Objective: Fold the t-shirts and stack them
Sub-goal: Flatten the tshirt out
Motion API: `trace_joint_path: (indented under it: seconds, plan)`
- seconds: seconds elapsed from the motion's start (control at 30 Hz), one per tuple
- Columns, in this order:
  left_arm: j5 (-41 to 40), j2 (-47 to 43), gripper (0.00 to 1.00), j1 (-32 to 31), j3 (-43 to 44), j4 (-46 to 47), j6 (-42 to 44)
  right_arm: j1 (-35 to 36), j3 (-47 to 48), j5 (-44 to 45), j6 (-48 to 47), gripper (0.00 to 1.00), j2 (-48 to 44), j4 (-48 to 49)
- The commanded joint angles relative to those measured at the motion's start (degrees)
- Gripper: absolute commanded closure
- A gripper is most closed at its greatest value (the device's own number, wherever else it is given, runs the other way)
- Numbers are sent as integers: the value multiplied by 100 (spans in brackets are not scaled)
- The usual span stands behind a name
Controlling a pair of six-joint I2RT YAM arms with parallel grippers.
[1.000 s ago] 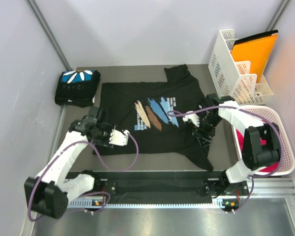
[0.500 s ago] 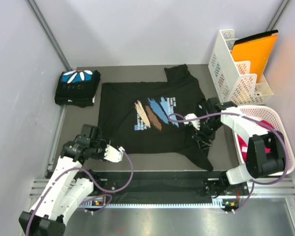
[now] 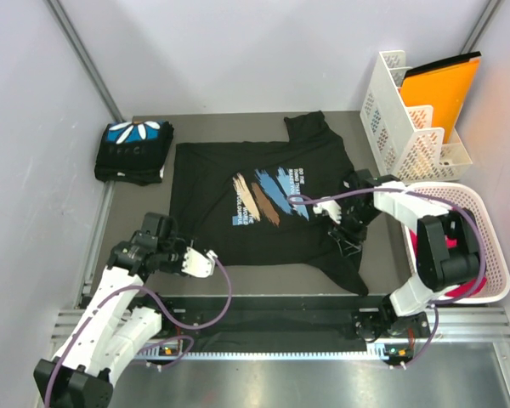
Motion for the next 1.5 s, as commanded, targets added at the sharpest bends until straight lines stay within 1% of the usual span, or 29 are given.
trace_joint_path:
  seconds: [0.0,0.1,0.17,0.27,0.3,0.37,0.4,0.5,0.67,0.7,0.73,0.77,0.83,0.9,1.07,1.23,1.47]
  plan:
    - [120,131,38,-7,38,228,-5,77,156,-285,-2,52,97,179]
    - [111,148,38,-7,12,228,-23,94,165,-303,24,57,167,215]
    - [102,122,38,-7,-5,219,-23,94,156,-285,24,58,229,206]
    - [93,61,38,-16,-49,211,-49,86,147,-311,33,64,220,224]
    - [85,52,38,-7,-67,211,-58,94,147,-294,42,70,220,232]
    - [102,25,38,-7,-120,184,-75,121,165,-277,51,78,212,232]
    - [93,-18,38,-7,-137,184,-84,121,173,-268,59,86,212,224]
    - [85,-97,37,-7,-199,184,-85,147,226,-250,68,100,168,189]
    - [93,-115,38,-7,-243,202,-154,226,331,-224,42,100,106,119]
    - [93,-124,37,-7,-243,202,-163,235,375,-224,16,98,106,14]
    - [93,-133,38,-7,-243,202,-172,261,454,-224,-2,88,115,-48]
    - [102,-142,37,-7,-243,193,-181,253,490,-232,-20,65,106,-101]
    - [111,-159,38,-7,-225,176,-199,253,438,-215,-107,60,10,-128]
    - [94,-194,37,-7,-225,158,-181,253,385,-162,-134,59,-34,-23]
    - [76,-177,37,-7,-199,175,-172,253,341,-189,-178,60,203,-66]
    - [32,-159,37,-7,-129,158,-164,253,235,-171,-195,61,211,30]
    - [76,-150,38,-7,-102,158,-137,253,156,-162,-187,65,352,136]
